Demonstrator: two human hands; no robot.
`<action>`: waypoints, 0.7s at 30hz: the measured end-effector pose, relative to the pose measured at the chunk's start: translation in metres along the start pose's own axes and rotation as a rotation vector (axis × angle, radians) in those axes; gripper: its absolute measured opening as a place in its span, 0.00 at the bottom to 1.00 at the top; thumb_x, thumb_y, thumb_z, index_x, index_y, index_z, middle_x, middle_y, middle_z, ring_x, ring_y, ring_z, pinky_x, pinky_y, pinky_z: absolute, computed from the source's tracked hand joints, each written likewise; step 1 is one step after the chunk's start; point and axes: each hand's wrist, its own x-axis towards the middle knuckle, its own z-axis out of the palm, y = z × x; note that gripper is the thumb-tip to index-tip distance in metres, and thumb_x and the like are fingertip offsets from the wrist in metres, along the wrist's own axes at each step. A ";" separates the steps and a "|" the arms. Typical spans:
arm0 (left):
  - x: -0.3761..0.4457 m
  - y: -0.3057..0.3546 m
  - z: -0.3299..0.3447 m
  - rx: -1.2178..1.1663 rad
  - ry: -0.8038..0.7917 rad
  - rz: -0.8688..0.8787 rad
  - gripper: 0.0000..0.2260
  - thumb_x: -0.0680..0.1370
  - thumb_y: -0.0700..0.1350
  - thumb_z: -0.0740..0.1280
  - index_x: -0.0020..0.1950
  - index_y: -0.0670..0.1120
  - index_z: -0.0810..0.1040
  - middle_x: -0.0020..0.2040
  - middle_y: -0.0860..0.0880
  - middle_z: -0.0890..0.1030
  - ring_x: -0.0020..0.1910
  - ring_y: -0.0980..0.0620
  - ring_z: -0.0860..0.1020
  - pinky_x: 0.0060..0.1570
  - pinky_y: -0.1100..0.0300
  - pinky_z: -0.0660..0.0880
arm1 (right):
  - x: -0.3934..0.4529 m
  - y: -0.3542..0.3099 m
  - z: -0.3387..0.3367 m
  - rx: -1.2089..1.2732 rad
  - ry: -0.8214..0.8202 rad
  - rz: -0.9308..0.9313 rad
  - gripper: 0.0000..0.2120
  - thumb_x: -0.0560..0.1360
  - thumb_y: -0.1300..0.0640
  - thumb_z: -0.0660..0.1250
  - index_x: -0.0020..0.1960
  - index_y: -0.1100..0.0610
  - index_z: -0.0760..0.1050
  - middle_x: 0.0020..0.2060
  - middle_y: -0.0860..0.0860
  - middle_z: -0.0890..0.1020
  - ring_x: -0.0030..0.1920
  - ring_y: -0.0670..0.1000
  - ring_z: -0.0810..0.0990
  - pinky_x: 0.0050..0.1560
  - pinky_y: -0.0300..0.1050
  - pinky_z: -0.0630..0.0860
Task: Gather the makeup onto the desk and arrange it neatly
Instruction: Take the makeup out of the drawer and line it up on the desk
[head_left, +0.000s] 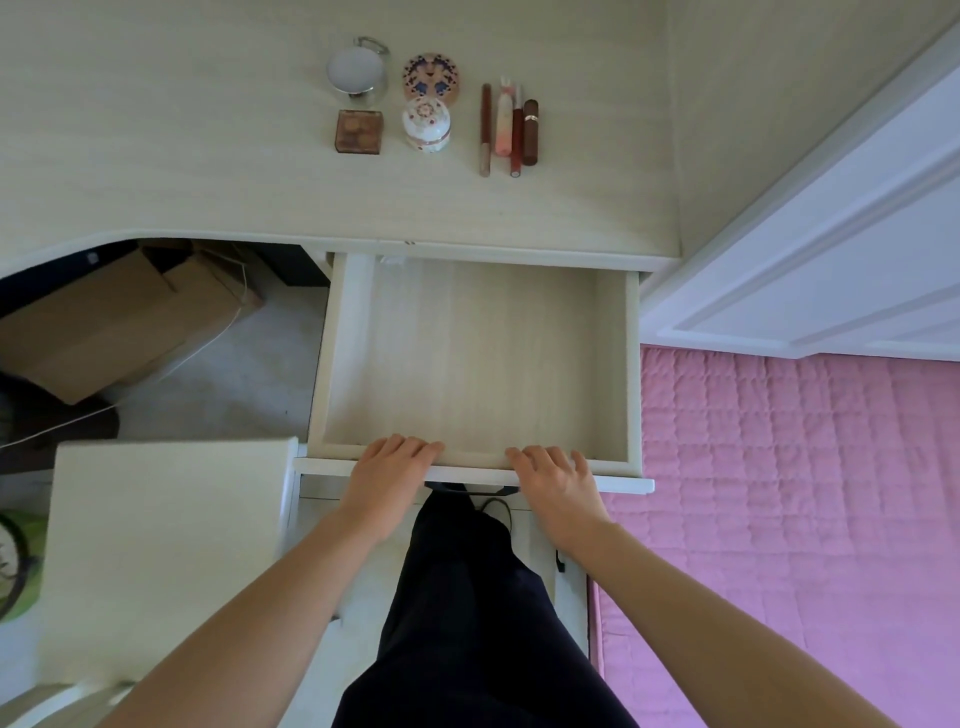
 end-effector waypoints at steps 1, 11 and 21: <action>0.001 -0.001 -0.001 0.003 -0.007 0.010 0.27 0.76 0.36 0.64 0.73 0.52 0.63 0.66 0.54 0.72 0.64 0.50 0.69 0.66 0.57 0.62 | 0.001 0.000 -0.001 0.001 0.000 0.001 0.37 0.68 0.69 0.66 0.73 0.55 0.57 0.65 0.53 0.70 0.64 0.57 0.70 0.68 0.59 0.64; 0.023 -0.011 -0.027 0.062 0.075 0.088 0.33 0.59 0.31 0.76 0.63 0.46 0.78 0.53 0.49 0.82 0.49 0.46 0.80 0.51 0.54 0.77 | 0.024 0.011 -0.025 0.001 -0.003 0.012 0.39 0.65 0.70 0.66 0.73 0.55 0.59 0.65 0.52 0.71 0.63 0.57 0.72 0.66 0.57 0.65; 0.060 -0.029 -0.053 0.164 0.081 0.203 0.35 0.60 0.30 0.73 0.67 0.40 0.74 0.54 0.46 0.80 0.50 0.45 0.80 0.51 0.52 0.77 | 0.053 0.025 -0.045 -0.045 0.219 0.017 0.40 0.49 0.71 0.71 0.62 0.58 0.77 0.49 0.53 0.81 0.46 0.56 0.81 0.49 0.56 0.79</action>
